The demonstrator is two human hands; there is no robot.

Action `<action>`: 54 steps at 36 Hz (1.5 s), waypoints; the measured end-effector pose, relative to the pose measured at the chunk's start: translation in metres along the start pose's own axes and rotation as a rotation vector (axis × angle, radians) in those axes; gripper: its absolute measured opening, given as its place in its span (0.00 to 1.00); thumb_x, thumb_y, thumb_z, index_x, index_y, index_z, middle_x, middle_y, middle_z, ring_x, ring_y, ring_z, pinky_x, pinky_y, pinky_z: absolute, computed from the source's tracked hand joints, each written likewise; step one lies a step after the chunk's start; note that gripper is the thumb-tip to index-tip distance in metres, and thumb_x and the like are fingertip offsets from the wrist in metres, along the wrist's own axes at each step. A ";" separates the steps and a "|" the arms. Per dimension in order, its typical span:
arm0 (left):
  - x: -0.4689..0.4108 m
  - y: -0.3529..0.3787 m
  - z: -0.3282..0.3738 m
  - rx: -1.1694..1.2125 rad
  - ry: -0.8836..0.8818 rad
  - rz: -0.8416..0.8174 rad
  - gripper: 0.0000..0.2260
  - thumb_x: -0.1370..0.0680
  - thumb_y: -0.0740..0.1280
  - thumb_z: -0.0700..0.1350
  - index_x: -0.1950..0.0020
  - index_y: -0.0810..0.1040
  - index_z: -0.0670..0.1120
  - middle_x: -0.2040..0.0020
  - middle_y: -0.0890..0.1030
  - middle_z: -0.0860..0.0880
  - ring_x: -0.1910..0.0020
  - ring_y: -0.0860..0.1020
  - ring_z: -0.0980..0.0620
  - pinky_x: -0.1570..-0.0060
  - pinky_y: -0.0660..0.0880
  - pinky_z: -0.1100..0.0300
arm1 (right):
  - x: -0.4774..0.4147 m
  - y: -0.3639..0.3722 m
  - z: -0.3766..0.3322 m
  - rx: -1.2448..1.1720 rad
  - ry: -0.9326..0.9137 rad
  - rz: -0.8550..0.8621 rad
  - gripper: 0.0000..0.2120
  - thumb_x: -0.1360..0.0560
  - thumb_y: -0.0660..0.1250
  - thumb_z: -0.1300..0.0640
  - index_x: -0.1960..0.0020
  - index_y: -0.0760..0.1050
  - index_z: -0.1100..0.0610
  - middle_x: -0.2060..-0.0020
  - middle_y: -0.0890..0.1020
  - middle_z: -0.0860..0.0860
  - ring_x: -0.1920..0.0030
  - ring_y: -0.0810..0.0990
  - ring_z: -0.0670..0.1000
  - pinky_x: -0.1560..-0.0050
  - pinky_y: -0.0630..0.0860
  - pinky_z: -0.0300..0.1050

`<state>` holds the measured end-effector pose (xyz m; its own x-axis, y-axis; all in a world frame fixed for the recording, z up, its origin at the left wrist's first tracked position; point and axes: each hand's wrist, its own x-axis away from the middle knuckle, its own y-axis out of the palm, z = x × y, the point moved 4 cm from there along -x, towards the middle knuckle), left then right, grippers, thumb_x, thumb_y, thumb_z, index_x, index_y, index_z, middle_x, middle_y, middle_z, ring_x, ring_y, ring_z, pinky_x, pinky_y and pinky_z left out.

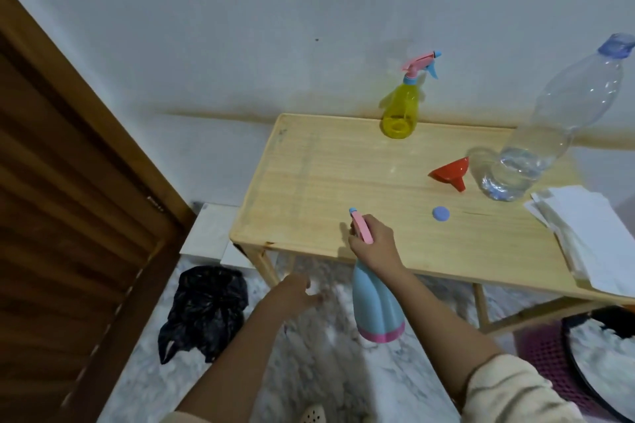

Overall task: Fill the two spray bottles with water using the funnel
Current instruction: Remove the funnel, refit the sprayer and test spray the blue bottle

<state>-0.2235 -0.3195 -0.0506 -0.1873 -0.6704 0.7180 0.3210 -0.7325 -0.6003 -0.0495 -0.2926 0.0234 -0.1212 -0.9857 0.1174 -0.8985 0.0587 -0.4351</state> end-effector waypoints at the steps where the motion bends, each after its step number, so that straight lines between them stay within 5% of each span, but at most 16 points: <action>1: -0.002 -0.001 -0.003 -0.005 -0.002 -0.010 0.24 0.21 0.61 0.58 0.33 0.66 0.43 0.35 0.69 0.42 0.33 0.69 0.45 0.51 0.66 0.62 | 0.000 0.004 0.000 -0.005 0.018 -0.001 0.07 0.31 0.62 0.69 0.63 0.69 0.59 0.71 0.71 0.49 0.69 0.68 0.50 0.67 0.64 0.42; 8: -0.004 -0.014 -0.007 -0.015 0.017 0.061 0.28 0.21 0.61 0.55 0.28 0.63 0.38 0.29 0.66 0.42 0.34 0.70 0.45 0.41 0.69 0.58 | -0.001 0.024 -0.002 -0.031 0.096 -0.020 0.11 0.31 0.60 0.67 0.67 0.63 0.57 0.72 0.67 0.50 0.71 0.62 0.49 0.69 0.60 0.42; 14: -0.005 -0.022 -0.008 -0.043 0.044 0.118 0.25 0.21 0.62 0.56 0.33 0.67 0.39 0.36 0.73 0.40 0.41 0.75 0.44 0.45 0.73 0.53 | -0.003 0.028 -0.009 -0.075 0.153 -0.047 0.16 0.31 0.57 0.69 0.70 0.54 0.55 0.73 0.59 0.50 0.72 0.54 0.48 0.73 0.53 0.38; 32: -0.005 -0.032 -0.011 -0.015 0.088 0.189 0.20 0.21 0.63 0.52 0.40 0.70 0.36 0.41 0.74 0.38 0.42 0.73 0.42 0.46 0.71 0.54 | -0.011 0.036 -0.023 0.059 -0.028 0.005 0.12 0.33 0.58 0.69 0.69 0.58 0.58 0.73 0.62 0.54 0.70 0.58 0.50 0.68 0.57 0.47; 38: -0.001 -0.035 -0.013 -0.037 0.078 0.177 0.19 0.21 0.62 0.52 0.41 0.71 0.36 0.42 0.74 0.38 0.43 0.74 0.43 0.47 0.71 0.53 | -0.005 0.040 -0.017 0.024 0.006 -0.002 0.08 0.40 0.54 0.58 0.71 0.54 0.56 0.75 0.60 0.51 0.71 0.56 0.49 0.69 0.54 0.47; 48: 0.008 -0.036 -0.011 -0.004 0.088 0.206 0.17 0.21 0.62 0.50 0.43 0.72 0.36 0.52 0.71 0.40 0.55 0.70 0.49 0.58 0.64 0.59 | -0.008 0.045 -0.026 0.068 -0.056 -0.009 0.10 0.33 0.57 0.68 0.69 0.60 0.59 0.73 0.63 0.55 0.71 0.59 0.51 0.68 0.57 0.47; 54: 0.013 -0.038 -0.012 0.023 0.104 0.209 0.17 0.21 0.63 0.49 0.43 0.73 0.35 0.48 0.76 0.36 0.49 0.76 0.42 0.58 0.66 0.57 | -0.005 0.047 -0.030 0.090 -0.097 0.027 0.12 0.34 0.57 0.71 0.70 0.58 0.58 0.74 0.61 0.55 0.71 0.57 0.51 0.68 0.55 0.47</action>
<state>-0.2494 -0.3016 -0.0229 -0.2088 -0.8165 0.5382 0.3836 -0.5746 -0.7230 -0.1038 -0.2797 0.0293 -0.0991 -0.9949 0.0196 -0.8535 0.0748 -0.5158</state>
